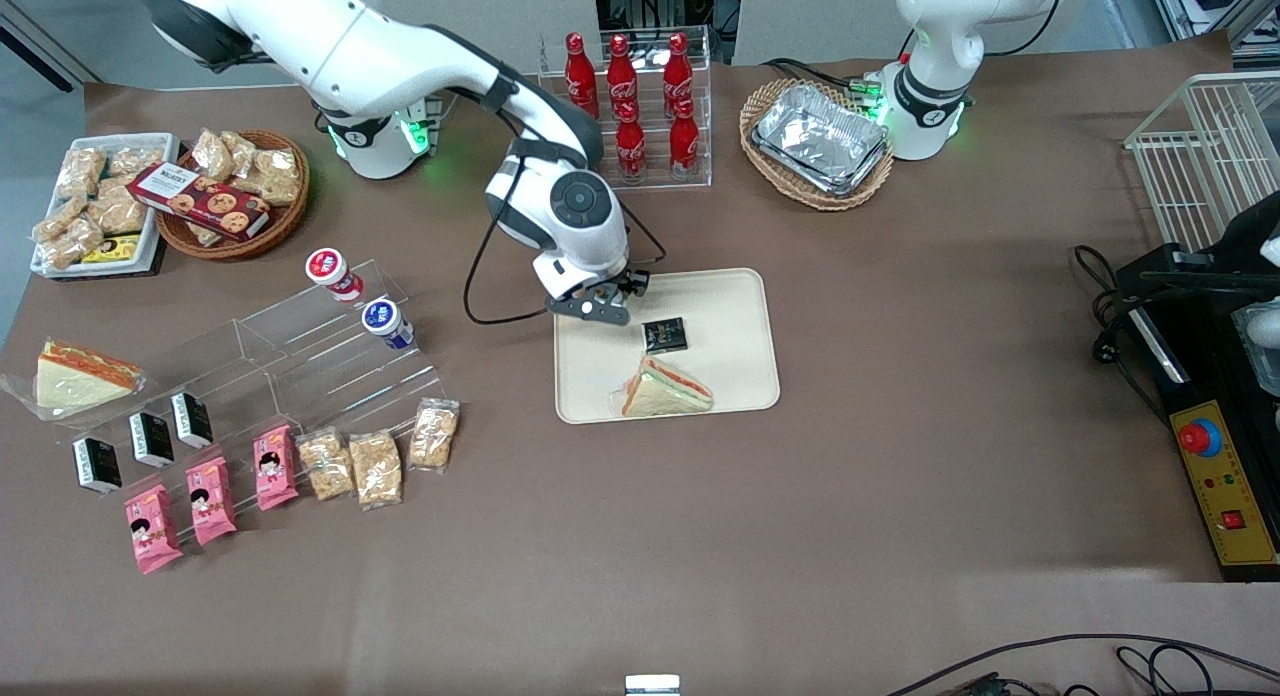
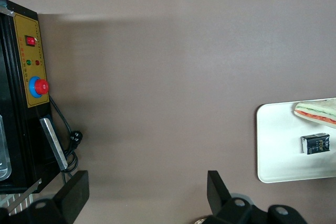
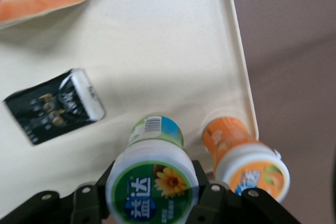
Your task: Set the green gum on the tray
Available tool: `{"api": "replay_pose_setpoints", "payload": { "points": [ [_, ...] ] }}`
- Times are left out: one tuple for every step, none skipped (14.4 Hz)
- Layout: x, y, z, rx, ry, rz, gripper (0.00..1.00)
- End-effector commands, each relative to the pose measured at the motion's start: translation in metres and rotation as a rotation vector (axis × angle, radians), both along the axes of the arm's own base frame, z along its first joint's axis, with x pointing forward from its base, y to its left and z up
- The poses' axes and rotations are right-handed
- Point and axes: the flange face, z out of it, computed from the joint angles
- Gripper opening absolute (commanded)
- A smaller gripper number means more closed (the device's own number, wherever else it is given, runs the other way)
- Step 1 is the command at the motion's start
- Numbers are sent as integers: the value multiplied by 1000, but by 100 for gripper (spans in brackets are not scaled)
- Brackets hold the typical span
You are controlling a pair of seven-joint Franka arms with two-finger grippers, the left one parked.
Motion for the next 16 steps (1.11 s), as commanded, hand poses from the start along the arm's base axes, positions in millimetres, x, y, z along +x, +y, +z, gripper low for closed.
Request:
{"api": "replay_pose_setpoints", "payload": {
  "points": [
    [0,3,-25,-10,-29,-10,19],
    [3,1,-33,-10,-38,-2,19],
    [3,0,-38,-15,-41,6,20],
    [3,0,-38,-15,-40,6,32],
    [4,0,-38,-14,-40,5,69],
    [4,0,-39,-15,-39,4,100],
    [4,0,-39,-15,-39,4,100],
    [4,-1,-40,-17,-37,3,100],
    [5,-1,-39,-16,-40,3,100],
    [6,-2,-37,-18,-41,1,100],
    [7,-1,-31,-17,-48,0,100],
    [9,-1,-19,-14,-63,2,100],
    [10,0,-4,-20,-76,-1,100],
    [12,-1,17,-33,-97,1,100],
    [14,0,40,-51,-115,3,100],
    [15,0,66,-70,-128,-4,100]
  ]
}}
